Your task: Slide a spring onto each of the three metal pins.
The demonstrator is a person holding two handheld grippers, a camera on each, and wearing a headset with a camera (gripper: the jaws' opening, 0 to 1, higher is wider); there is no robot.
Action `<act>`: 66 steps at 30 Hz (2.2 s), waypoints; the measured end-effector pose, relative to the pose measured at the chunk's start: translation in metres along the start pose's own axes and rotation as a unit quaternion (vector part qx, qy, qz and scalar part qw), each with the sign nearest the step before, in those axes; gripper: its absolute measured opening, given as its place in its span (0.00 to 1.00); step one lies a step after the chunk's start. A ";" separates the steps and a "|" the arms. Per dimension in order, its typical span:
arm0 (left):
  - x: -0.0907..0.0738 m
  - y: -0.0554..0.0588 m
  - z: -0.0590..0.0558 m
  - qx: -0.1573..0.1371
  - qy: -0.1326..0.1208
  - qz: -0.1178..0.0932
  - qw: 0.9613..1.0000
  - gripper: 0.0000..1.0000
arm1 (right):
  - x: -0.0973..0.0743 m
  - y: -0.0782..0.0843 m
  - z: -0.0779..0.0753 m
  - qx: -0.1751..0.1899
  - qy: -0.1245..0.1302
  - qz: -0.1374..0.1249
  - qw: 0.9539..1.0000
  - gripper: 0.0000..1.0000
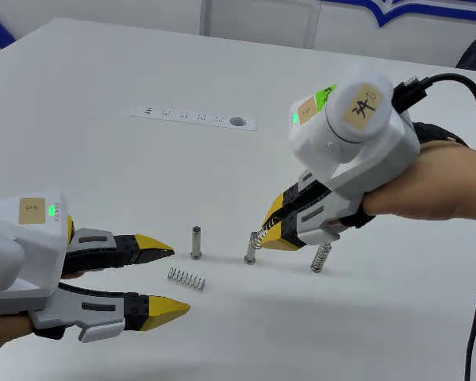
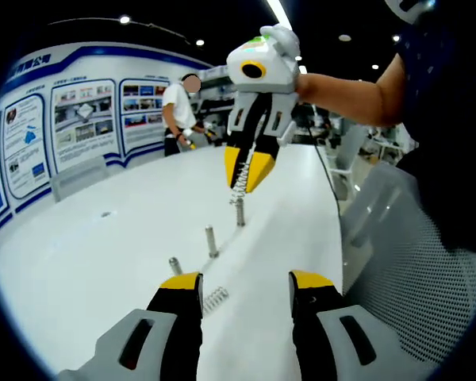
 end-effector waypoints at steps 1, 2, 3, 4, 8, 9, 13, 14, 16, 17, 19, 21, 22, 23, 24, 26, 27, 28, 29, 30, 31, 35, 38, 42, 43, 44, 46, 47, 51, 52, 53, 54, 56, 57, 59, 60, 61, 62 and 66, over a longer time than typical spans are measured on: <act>-0.001 0.000 0.000 -0.002 -0.002 0.000 1.000 0.46 | 0.001 0.000 -0.002 -0.001 0.001 0.004 1.000 0.12; -0.002 0.001 0.001 -0.004 -0.005 -0.002 1.000 0.46 | 0.002 0.000 -0.005 -0.002 0.002 0.007 1.000 0.12; -0.002 0.001 0.001 -0.006 -0.007 -0.002 1.000 0.47 | 0.003 0.000 -0.008 -0.001 0.001 0.008 1.000 0.12; -0.003 0.001 0.001 -0.007 -0.009 -0.003 1.000 0.48 | 0.004 0.000 -0.010 0.000 0.000 0.009 1.000 0.12; -0.004 0.003 0.002 -0.013 -0.014 -0.004 1.000 0.50 | 0.012 0.004 -0.020 -0.002 -0.001 0.027 1.000 0.12; -0.004 0.003 0.002 -0.014 -0.015 -0.005 1.000 0.50 | 0.015 0.005 -0.022 -0.005 -0.001 0.033 0.999 0.12; -0.004 0.005 0.003 -0.016 -0.017 -0.006 1.000 0.51 | 0.021 0.006 -0.028 -0.006 -0.008 0.045 0.999 0.12; -0.004 0.006 0.003 -0.016 -0.018 -0.006 1.000 0.51 | 0.024 0.007 -0.029 -0.005 -0.010 0.047 0.999 0.12; -0.004 0.006 0.003 -0.018 -0.019 -0.006 1.000 0.51 | 0.028 0.008 -0.031 -0.006 -0.014 0.055 0.998 0.12; -0.005 0.006 0.004 -0.019 -0.020 -0.007 1.000 0.52 | 0.030 0.008 -0.032 -0.006 -0.016 0.058 0.998 0.12; -0.005 0.006 0.004 -0.020 -0.022 -0.008 1.000 0.52 | 0.034 0.007 -0.033 -0.006 -0.021 0.061 0.998 0.12; -0.006 0.007 0.005 -0.020 -0.023 -0.008 1.000 0.52 | 0.037 0.008 -0.037 -0.005 -0.024 0.062 0.998 0.12; -0.006 0.007 0.005 -0.021 -0.024 -0.008 0.999 0.53 | 0.040 0.009 -0.039 -0.006 -0.026 0.066 0.997 0.12; -0.007 0.007 0.005 -0.021 -0.025 -0.008 0.999 0.53 | 0.041 0.010 -0.040 -0.008 -0.025 0.070 0.997 0.12; -0.007 0.007 0.005 -0.021 -0.025 -0.008 0.999 0.53 | 0.042 0.010 -0.040 -0.009 -0.025 0.073 0.997 0.12; -0.007 0.008 0.005 -0.023 -0.025 -0.008 0.999 0.53 | 0.043 0.010 -0.040 -0.010 -0.026 0.077 0.997 0.12; -0.007 0.008 0.006 -0.023 -0.026 -0.008 0.999 0.53 | 0.044 0.010 -0.040 -0.008 -0.028 0.078 0.997 0.12; -0.007 0.008 0.006 -0.023 -0.026 -0.008 0.999 0.53 | 0.044 0.010 -0.040 -0.006 -0.029 0.079 0.996 0.12; -0.007 0.008 0.006 -0.023 -0.026 -0.008 0.999 0.53 | 0.045 0.010 -0.040 -0.006 -0.031 0.081 0.996 0.12; -0.007 0.008 0.006 -0.024 -0.026 -0.008 0.999 0.53 | 0.046 0.010 -0.039 -0.007 -0.031 0.083 0.996 0.12; -0.007 0.008 0.006 -0.024 -0.026 -0.008 0.999 0.53 | 0.046 0.010 -0.039 -0.007 -0.032 0.085 0.996 0.12; -0.007 0.008 0.006 -0.024 -0.026 -0.008 0.999 0.53 | 0.048 0.010 -0.040 -0.007 -0.035 0.091 0.995 0.12; -0.007 0.008 0.007 -0.024 -0.026 -0.008 0.999 0.52 | 0.050 0.011 -0.043 -0.005 -0.036 0.094 0.995 0.12; -0.007 0.009 0.007 -0.025 -0.026 -0.008 0.999 0.52 | 0.056 0.012 -0.045 -0.003 -0.044 0.099 0.994 0.12; -0.007 0.009 0.007 -0.025 -0.026 -0.008 0.999 0.52 | 0.057 0.013 -0.045 -0.004 -0.044 0.101 0.994 0.12; -0.007 0.009 0.007 -0.025 -0.027 -0.008 0.999 0.52 | 0.058 0.013 -0.045 -0.005 -0.045 0.103 0.994 0.12; -0.008 0.010 0.007 -0.026 -0.026 -0.008 0.999 0.52 | 0.061 0.013 -0.045 -0.008 -0.046 0.110 0.993 0.12; -0.008 0.010 0.008 -0.026 -0.026 -0.008 0.999 0.52 | 0.063 0.013 -0.045 -0.011 -0.047 0.116 0.992 0.12; -0.008 0.011 0.008 -0.027 -0.026 -0.007 0.999 0.51 | 0.070 0.013 -0.043 -0.014 -0.052 0.124 0.991 0.12; -0.008 0.011 0.008 -0.027 -0.025 -0.006 0.999 0.51 | 0.073 0.013 -0.043 -0.014 -0.052 0.126 0.991 0.12; -0.008 0.011 0.008 -0.026 -0.025 -0.006 0.999 0.51 | 0.074 0.013 -0.043 -0.012 -0.054 0.128 0.990 0.12; -0.008 0.011 0.008 -0.026 -0.024 -0.006 0.999 0.51 | 0.076 0.014 -0.043 -0.009 -0.059 0.131 0.990 0.12; -0.008 0.010 0.008 -0.026 -0.024 -0.006 0.999 0.51 | 0.081 0.015 -0.043 -0.009 -0.062 0.136 0.989 0.12; -0.008 0.010 0.008 -0.026 -0.025 -0.006 0.999 0.51 | 0.084 0.016 -0.043 -0.007 -0.065 0.140 0.988 0.12; -0.009 0.010 0.008 -0.026 -0.025 -0.006 0.999 0.51 | 0.088 0.018 -0.042 -0.005 -0.068 0.142 0.987 0.12; -0.009 0.010 0.008 -0.026 -0.025 -0.006 0.999 0.51 | 0.090 0.019 -0.041 -0.004 -0.070 0.145 0.987 0.12; -0.009 0.010 0.008 -0.026 -0.025 -0.006 0.999 0.51 | 0.091 0.019 -0.040 -0.003 -0.071 0.146 0.987 0.12; -0.009 0.011 0.009 -0.027 -0.026 -0.006 0.999 0.51 | 0.094 0.021 -0.039 -0.002 -0.073 0.149 0.986 0.12; -0.010 0.011 0.009 -0.028 -0.026 -0.005 0.999 0.51 | 0.100 0.024 -0.037 0.004 -0.079 0.155 0.985 0.12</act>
Point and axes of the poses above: the centre of the closed fingertips' face, and the gripper's own axes: x roughly forward along the fingers, z roughly to its left, y roughly out of its underside, the point moved 10 cm from there along -x, roughly backward along the fingers, and after that the axes turned 6 degrees about -x, right-handed, at the moved point
